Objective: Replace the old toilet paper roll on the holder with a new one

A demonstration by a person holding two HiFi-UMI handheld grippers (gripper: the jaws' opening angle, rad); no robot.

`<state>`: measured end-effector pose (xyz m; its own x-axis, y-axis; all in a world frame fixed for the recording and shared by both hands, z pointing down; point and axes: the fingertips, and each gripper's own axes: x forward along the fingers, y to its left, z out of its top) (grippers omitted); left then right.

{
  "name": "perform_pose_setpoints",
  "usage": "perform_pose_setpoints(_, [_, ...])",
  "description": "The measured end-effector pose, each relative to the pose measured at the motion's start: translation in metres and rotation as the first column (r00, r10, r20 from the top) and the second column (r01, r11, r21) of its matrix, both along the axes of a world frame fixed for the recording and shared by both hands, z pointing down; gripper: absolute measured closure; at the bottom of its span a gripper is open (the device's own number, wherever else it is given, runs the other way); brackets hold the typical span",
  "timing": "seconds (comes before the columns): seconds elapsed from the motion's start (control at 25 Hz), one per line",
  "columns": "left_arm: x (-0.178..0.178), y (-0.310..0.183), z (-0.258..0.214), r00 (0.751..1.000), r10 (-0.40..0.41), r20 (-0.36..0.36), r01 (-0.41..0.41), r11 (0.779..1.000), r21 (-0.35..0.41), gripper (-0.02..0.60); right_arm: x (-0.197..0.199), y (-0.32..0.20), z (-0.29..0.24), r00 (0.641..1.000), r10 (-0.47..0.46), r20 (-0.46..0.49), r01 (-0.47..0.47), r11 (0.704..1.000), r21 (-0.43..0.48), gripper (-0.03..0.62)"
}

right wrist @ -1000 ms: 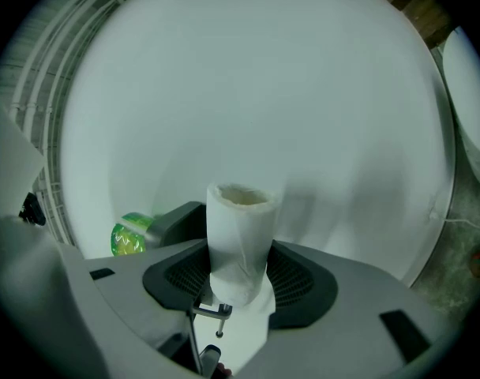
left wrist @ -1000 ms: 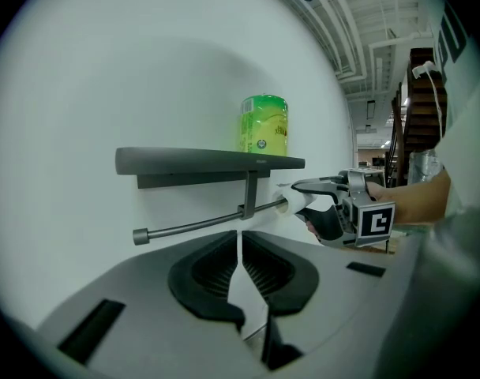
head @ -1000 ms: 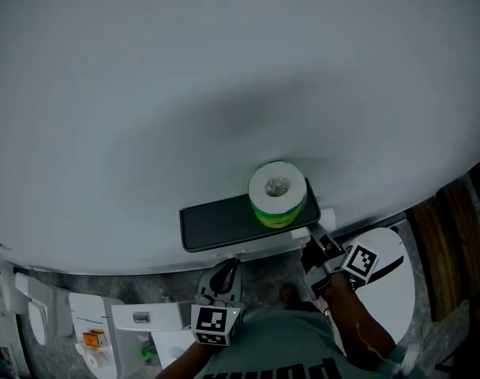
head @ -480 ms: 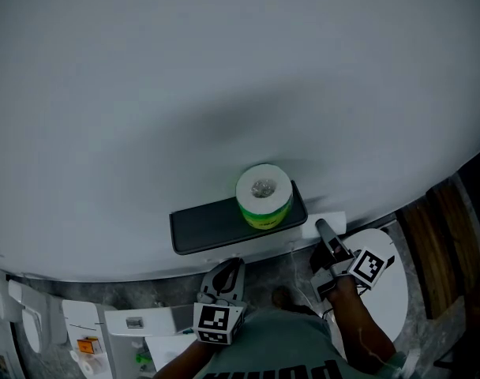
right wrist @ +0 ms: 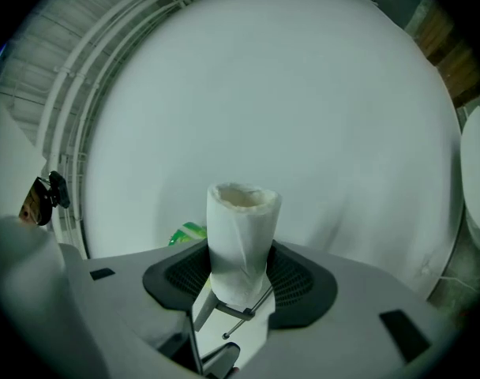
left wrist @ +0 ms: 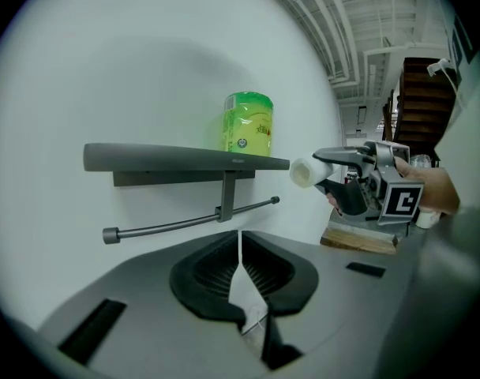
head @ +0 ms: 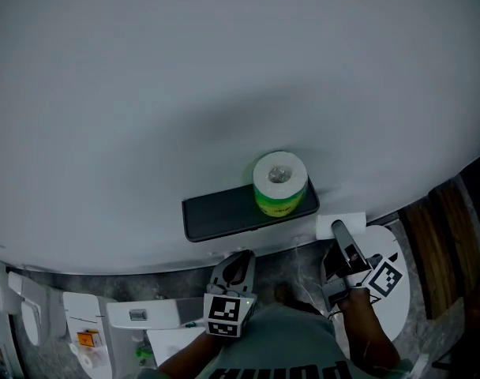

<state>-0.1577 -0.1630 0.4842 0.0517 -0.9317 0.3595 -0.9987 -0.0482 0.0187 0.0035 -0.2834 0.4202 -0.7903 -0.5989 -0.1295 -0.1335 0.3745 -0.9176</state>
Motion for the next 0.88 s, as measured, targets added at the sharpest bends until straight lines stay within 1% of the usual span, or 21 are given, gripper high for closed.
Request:
perform_pose_setpoints(0.2, [-0.005,0.012,-0.004,1.000,-0.012,-0.010,0.012,1.000,0.013,0.568,-0.014,0.021,-0.031,0.999,-0.039,-0.015,0.040,0.995,0.088,0.368])
perform_pose_setpoints(0.44, [-0.023,0.031,-0.019,0.998,-0.053,-0.025,0.054,0.998,0.045,0.574,-0.047,0.050,-0.065,0.990,-0.112,-0.080,0.126,0.971,0.203,0.368])
perform_pose_setpoints(0.72, [-0.049,0.056,-0.035,0.991,-0.131,-0.035,0.134,0.988,0.078,0.574,-0.090,0.075,-0.089,0.967,-0.183,-0.177,0.231,0.925,0.303,0.368])
perform_pose_setpoints(0.88, [-0.064,0.071,-0.040,0.983,-0.177,-0.038,0.180,0.979,0.091,0.574,-0.120,0.088,-0.098,0.943,-0.219,-0.249,0.299,0.886,0.354,0.368])
